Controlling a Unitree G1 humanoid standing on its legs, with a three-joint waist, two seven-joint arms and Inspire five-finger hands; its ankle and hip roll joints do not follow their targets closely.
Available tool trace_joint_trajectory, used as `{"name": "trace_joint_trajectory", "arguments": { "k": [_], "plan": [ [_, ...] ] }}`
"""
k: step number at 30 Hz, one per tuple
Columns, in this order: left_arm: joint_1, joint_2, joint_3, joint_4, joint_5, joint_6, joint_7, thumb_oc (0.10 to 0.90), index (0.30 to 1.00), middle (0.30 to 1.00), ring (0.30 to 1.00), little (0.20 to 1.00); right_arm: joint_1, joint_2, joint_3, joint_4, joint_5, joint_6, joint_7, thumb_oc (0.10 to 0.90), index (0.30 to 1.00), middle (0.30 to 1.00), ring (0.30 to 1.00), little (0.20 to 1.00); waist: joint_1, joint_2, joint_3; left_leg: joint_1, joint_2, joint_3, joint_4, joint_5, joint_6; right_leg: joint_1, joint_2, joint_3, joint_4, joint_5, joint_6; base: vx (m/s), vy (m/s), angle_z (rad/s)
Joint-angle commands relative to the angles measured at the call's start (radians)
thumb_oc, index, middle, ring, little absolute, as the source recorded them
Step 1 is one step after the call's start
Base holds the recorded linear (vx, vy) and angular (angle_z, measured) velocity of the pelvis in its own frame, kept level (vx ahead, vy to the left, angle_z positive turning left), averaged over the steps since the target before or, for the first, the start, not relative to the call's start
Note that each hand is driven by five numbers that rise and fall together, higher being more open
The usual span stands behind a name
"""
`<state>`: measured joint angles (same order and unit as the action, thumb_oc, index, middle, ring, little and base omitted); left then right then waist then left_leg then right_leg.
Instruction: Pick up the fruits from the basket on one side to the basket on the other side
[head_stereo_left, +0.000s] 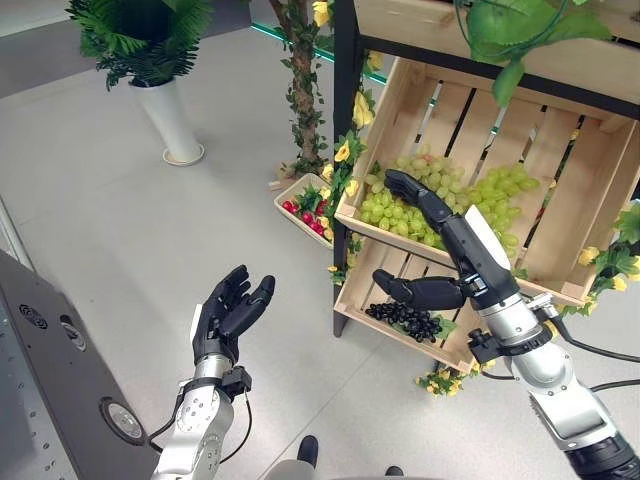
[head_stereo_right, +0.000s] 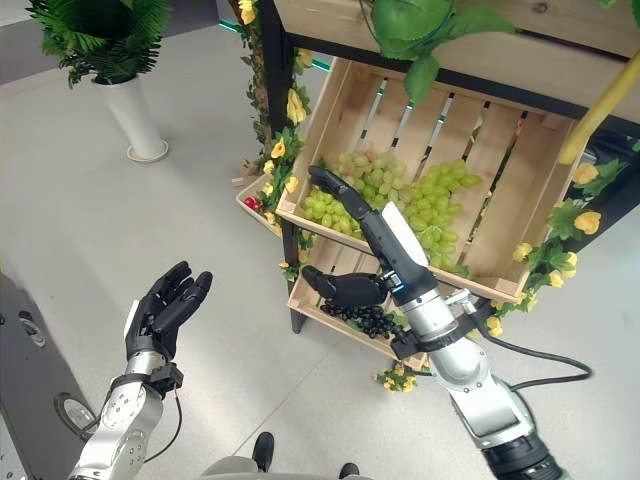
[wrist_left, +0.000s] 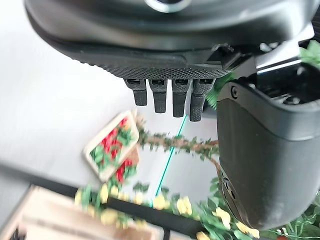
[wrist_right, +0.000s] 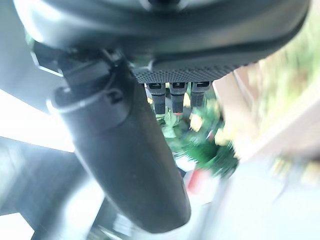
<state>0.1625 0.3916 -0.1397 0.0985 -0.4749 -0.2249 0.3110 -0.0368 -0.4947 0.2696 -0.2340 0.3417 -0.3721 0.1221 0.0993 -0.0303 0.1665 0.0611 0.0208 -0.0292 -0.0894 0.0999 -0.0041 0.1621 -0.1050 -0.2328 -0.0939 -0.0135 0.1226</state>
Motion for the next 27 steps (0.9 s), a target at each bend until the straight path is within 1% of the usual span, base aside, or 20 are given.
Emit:
{"name": "trace_joint_trajectory", "arguments": {
  "k": [1, 2, 4, 5, 6, 7, 8, 9, 10, 11, 12, 13, 14, 15, 16, 18, 19, 23, 25, 27],
  "plan": [
    [-0.065, 0.035, 0.072, -0.025, 0.067, -0.062, 0.073, 0.8, 0.9, 0.9, 0.9, 0.9, -0.068, 0.038, 0.087, -0.007, 0.128, 0.002, 0.136, 0.8, 0.9, 0.9, 0.9, 0.9, 0.041, 0.002, -0.054, 0.042, 0.002, -0.029, 0.002, -0.104, -0.008, 0.039, 0.034, -0.057, 0.01, -0.033, -0.095, -0.05, -0.169, 0.0],
    [-0.062, 0.035, 0.075, -0.022, 0.064, -0.064, 0.079, 0.8, 0.9, 0.9, 0.9, 0.9, -0.07, 0.043, 0.095, 0.001, 0.125, 0.004, 0.138, 0.8, 0.9, 0.9, 0.9, 0.9, 0.044, 0.003, -0.052, 0.039, 0.004, -0.031, 0.002, -0.1, -0.012, 0.039, 0.037, -0.06, 0.007, -0.033, -0.098, -0.1, -0.228, 0.11],
    [-0.049, 0.026, 0.089, -0.015, 0.047, -0.069, 0.114, 0.8, 0.9, 0.9, 0.9, 0.9, -0.086, 0.063, 0.133, 0.041, 0.146, 0.068, 0.171, 0.8, 0.9, 0.9, 0.9, 0.9, 0.06, 0.01, -0.04, -0.015, 0.01, -0.046, 0.002, -0.052, -0.037, 0.029, 0.047, -0.078, 0.007, -0.035, -0.111, -0.16, -0.15, 0.21],
    [-0.048, 0.025, 0.091, -0.015, 0.042, -0.073, 0.114, 0.8, 0.9, 0.9, 0.9, 0.9, -0.09, 0.064, 0.14, 0.049, 0.158, 0.08, 0.172, 0.8, 0.9, 0.9, 0.9, 0.9, 0.062, 0.011, -0.035, -0.032, 0.011, -0.043, 0.002, -0.041, -0.043, 0.026, 0.049, -0.082, 0.007, -0.035, -0.112, -0.19, -0.091, 0.33],
    [-0.049, 0.022, 0.093, -0.01, 0.02, -0.082, 0.112, 0.8, 0.9, 0.9, 0.9, 0.9, -0.091, 0.067, 0.148, 0.068, 0.19, 0.098, 0.185, 0.8, 0.9, 0.9, 0.9, 0.9, 0.062, 0.013, -0.022, -0.055, 0.021, 0.009, 0.002, -0.027, -0.057, 0.024, 0.052, -0.102, 0.007, -0.035, -0.113, -0.18, -0.032, 0.46],
    [-0.064, 0.015, 0.088, 0.014, 0.007, -0.085, 0.091, 0.8, 0.9, 0.9, 0.9, 0.9, -0.076, 0.068, 0.14, 0.081, 0.212, 0.117, 0.191, 0.8, 0.9, 0.9, 0.9, 0.9, 0.042, 0.01, -0.008, -0.045, 0.039, 0.135, 0.002, -0.016, -0.066, 0.029, 0.047, -0.149, 0.007, -0.028, -0.107, -0.13, -0.019, 0.67],
    [-0.073, 0.01, 0.086, 0.024, 0.003, -0.083, 0.073, 0.8, 0.9, 0.9, 0.9, 0.9, -0.068, 0.066, 0.135, 0.08, 0.216, 0.126, 0.182, 0.8, 0.9, 0.9, 0.9, 0.9, 0.033, 0.005, -0.004, -0.034, 0.045, 0.191, 0.033, -0.034, -0.07, 0.039, 0.042, -0.162, 0.007, -0.029, -0.101, -0.14, 0.051, 1.26],
    [-0.112, 0.001, 0.068, 0.043, 0.001, -0.073, 0.049, 0.8, 0.9, 0.9, 0.9, 0.9, -0.05, 0.052, 0.119, 0.073, 0.244, 0.159, 0.181, 0.8, 0.9, 0.9, 0.9, 0.9, 0.001, -0.013, 0.004, -0.05, 0.06, 0.32, 0.17, -0.089, -0.05, 0.036, 0.013, -0.221, 0.019, -0.014, -0.098, -0.09, 0.047, 1.38],
    [-0.117, 0.0, 0.065, 0.045, 0.004, -0.073, 0.052, 0.8, 0.9, 0.9, 0.9, 0.9, -0.048, 0.051, 0.117, 0.073, 0.249, 0.165, 0.19, 0.8, 0.9, 0.9, 0.9, 0.9, -0.003, -0.014, 0.004, -0.054, 0.062, 0.327, 0.182, -0.096, -0.048, 0.034, 0.011, -0.227, 0.022, -0.014, -0.097, -0.16, 0.118, 1.78],
    [-0.147, -0.006, 0.031, 0.071, 0.029, -0.085, 0.044, 0.8, 0.9, 0.9, 0.9, 0.9, -0.042, 0.037, 0.106, 0.098, 0.268, 0.161, 0.221, 0.8, 0.9, 0.9, 0.9, 0.9, -0.028, -0.021, 0.006, -0.041, 0.092, 0.416, 0.274, -0.136, -0.038, 0.025, -0.012, -0.275, 0.049, -0.018, -0.102, -0.08, 0.105, 1.23],
    [-0.152, -0.007, 0.024, 0.076, 0.032, -0.087, 0.042, 0.8, 0.9, 0.9, 0.9, 0.9, -0.043, 0.037, 0.105, 0.101, 0.269, 0.159, 0.223, 0.8, 0.9, 0.9, 0.9, 0.9, -0.033, -0.019, 0.006, -0.031, 0.091, 0.424, 0.256, -0.146, -0.033, 0.021, -0.015, -0.28, 0.057, -0.018, -0.099, -0.1, 0.258, 1.27],
    [-0.172, -0.006, -0.014, 0.112, 0.03, -0.094, 0.042, 0.8, 0.9, 0.9, 0.9, 0.9, -0.042, 0.041, 0.106, 0.113, 0.28, 0.162, 0.233, 0.8, 0.9, 0.9, 0.9, 0.9, -0.057, 0.002, -0.002, 0.044, 0.081, 0.46, 0.115, -0.146, -0.024, 0.004, -0.021, -0.298, 0.084, -0.021, -0.081, -0.04, 0.206, 0.93],
    [-0.176, -0.007, -0.02, 0.118, 0.031, -0.094, 0.044, 0.8, 0.9, 0.9, 0.9, 0.9, -0.041, 0.043, 0.106, 0.115, 0.28, 0.16, 0.234, 0.8, 0.9, 0.9, 0.9, 0.9, -0.058, 0.007, -0.002, 0.058, 0.076, 0.452, 0.086, -0.133, -0.025, 0.004, -0.02, -0.296, 0.089, -0.024, -0.079, -0.03, 0.265, 1.41],
    [-0.201, -0.004, -0.043, 0.145, 0.019, -0.076, 0.049, 0.8, 0.9, 0.9, 0.9, 0.9, -0.04, 0.061, 0.101, 0.122, 0.336, 0.178, 0.236, 0.8, 0.9, 0.9, 0.9, 0.9, -0.06, 0.023, -0.008, 0.083, 0.062, 0.411, 0.023, -0.103, -0.033, 0.005, -0.014, -0.29, 0.098, -0.031, -0.069, 0.0, 0.124, 1.36],
    [-0.21, -0.003, -0.045, 0.149, 0.013, -0.075, 0.044, 0.8, 0.9, 0.9, 0.9, 0.9, -0.043, 0.068, 0.097, 0.124, 0.354, 0.185, 0.235, 0.8, 0.9, 0.9, 0.9, 0.9, -0.058, 0.025, -0.01, 0.085, 0.057, 0.398, 0.015, -0.098, -0.034, 0.007, -0.013, -0.291, 0.095, -0.029, -0.065, 0.0, 0.16, 1.27],
    [-0.228, -0.009, -0.038, 0.122, 0.052, -0.087, 0.064, 0.8, 0.9, 0.9, 0.9, 0.9, -0.051, 0.117, 0.089, 0.149, 0.386, 0.181, 0.236, 0.8, 0.9, 0.9, 0.9, 0.9, -0.037, 0.025, -0.018, 0.087, 0.039, 0.349, 0.002, -0.109, -0.027, 0.016, -0.012, -0.301, 0.084, -0.026, -0.059, 0.02, 0.142, 0.7],
    [-0.207, -0.011, -0.021, 0.11, 0.046, -0.104, 0.082, 0.8, 0.9, 0.9, 0.9, 0.9, -0.031, 0.153, 0.084, 0.152, 0.392, 0.19, 0.248, 0.8, 0.9, 0.9, 0.9, 0.9, -0.028, 0.023, -0.028, 0.094, 0.033, 0.349, 0.002, -0.12, -0.025, 0.027, -0.015, -0.315, 0.06, -0.01, -0.049, 0.05, 0.137, 0.43],
    [-0.144, -0.023, 0.024, 0.06, 0.033, -0.096, 0.081, 0.8, 0.9, 0.9, 0.9, 0.9, 0.01, 0.197, 0.079, 0.15, 0.358, 0.22, 0.252, 0.8, 0.9, 0.9, 0.9, 0.9, -0.008, 0.018, -0.041, 0.097, 0.013, 0.32, 0.002, -0.138, -0.007, 0.035, -0.024, -0.32, 0.066, -0.015, -0.049, 0.09, 0.178, 0.21],
    [-0.118, -0.026, 0.031, 0.036, 0.055, -0.088, 0.068, 0.8, 0.9, 0.9, 0.9, 0.9, 0.027, 0.205, 0.075, 0.158, 0.367, 0.231, 0.258, 0.8, 0.9, 0.9, 0.9, 0.9, 0.001, 0.016, -0.042, 0.096, -0.001, 0.31, 0.002, -0.147, 0.005, 0.028, -0.037, -0.327, 0.113, -0.02, -0.047, 0.1, 0.245, 0.0],
    [-0.109, -0.022, 0.023, 0.024, 0.075, -0.078, 0.056, 0.8, 0.9, 0.9, 0.9, 0.9, 0.04, 0.222, 0.073, 0.16, 0.384, 0.245, 0.228, 0.8, 0.9, 0.9, 0.9, 0.9, -0.003, 0.023, -0.031, 0.094, -0.03, 0.289, 0.002, -0.154, 0.043, -0.033, -0.105, -0.315, 0.329, 0.03, -0.025, 0.1, 0.325, 0.09]
  ]
}}
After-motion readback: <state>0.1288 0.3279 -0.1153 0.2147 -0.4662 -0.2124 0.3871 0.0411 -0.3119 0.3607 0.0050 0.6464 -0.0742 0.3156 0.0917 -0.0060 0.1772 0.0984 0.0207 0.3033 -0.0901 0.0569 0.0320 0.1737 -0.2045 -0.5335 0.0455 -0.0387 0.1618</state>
